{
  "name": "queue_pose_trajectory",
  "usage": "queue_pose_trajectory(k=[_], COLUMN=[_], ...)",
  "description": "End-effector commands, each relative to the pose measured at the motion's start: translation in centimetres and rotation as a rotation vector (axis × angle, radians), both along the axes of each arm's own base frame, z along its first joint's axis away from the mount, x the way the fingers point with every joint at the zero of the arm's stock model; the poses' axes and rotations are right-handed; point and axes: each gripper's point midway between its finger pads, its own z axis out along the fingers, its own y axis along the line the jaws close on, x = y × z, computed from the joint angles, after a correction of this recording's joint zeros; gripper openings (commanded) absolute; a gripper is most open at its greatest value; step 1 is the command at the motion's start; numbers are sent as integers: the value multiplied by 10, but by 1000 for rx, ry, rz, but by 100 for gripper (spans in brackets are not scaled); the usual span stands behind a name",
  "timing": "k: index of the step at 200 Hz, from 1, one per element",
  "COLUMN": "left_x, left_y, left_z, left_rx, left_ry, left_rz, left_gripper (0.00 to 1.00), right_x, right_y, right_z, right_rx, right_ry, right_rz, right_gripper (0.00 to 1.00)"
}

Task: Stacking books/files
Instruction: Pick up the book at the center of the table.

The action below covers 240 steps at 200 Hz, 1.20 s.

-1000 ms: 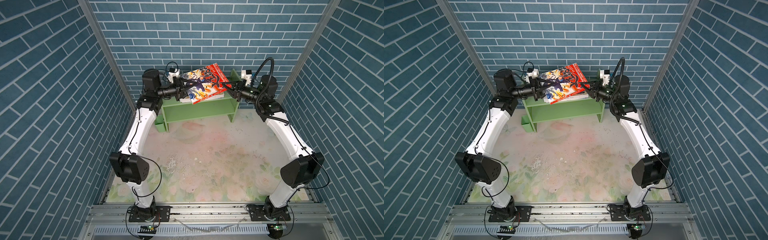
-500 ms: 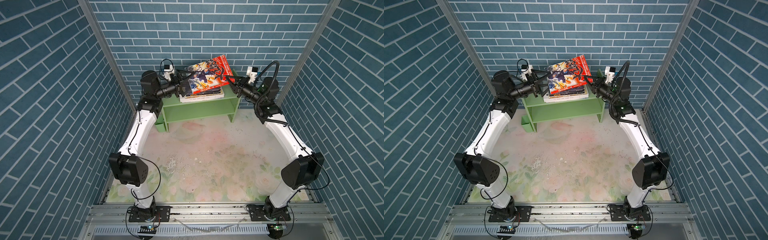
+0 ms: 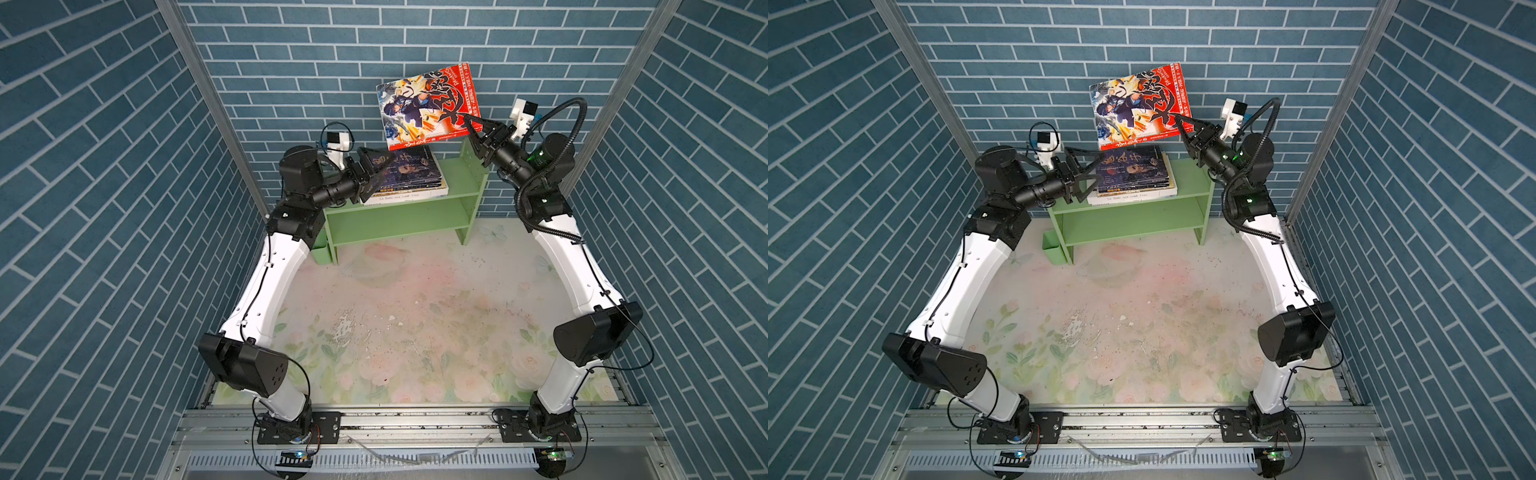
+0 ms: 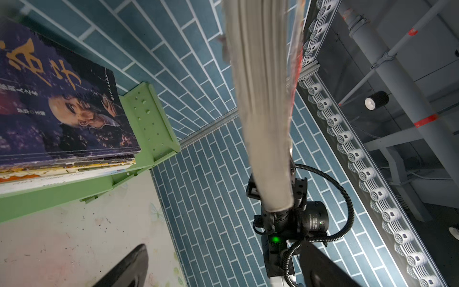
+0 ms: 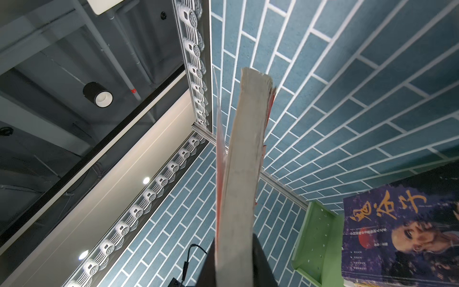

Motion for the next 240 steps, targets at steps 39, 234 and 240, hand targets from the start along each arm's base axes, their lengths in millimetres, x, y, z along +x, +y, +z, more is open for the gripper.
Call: queue_pose_trajectory(k=[39,234,240], left_x=[19,65,68], left_y=[1,-7,-7], left_z=[33,4,3], left_rx=[-123,72,68], left_ry=[-76,-59,-59], left_rz=[41,104,106], left_gripper=[95,0,0], right_x=[-26,38,41], right_y=[5,19,16], right_z=[31,-74,-80], right_rx=[48,-155,-173], right_ry=[-88,136,142], right_rz=[63,-115,-142], right_gripper=[0,38,43])
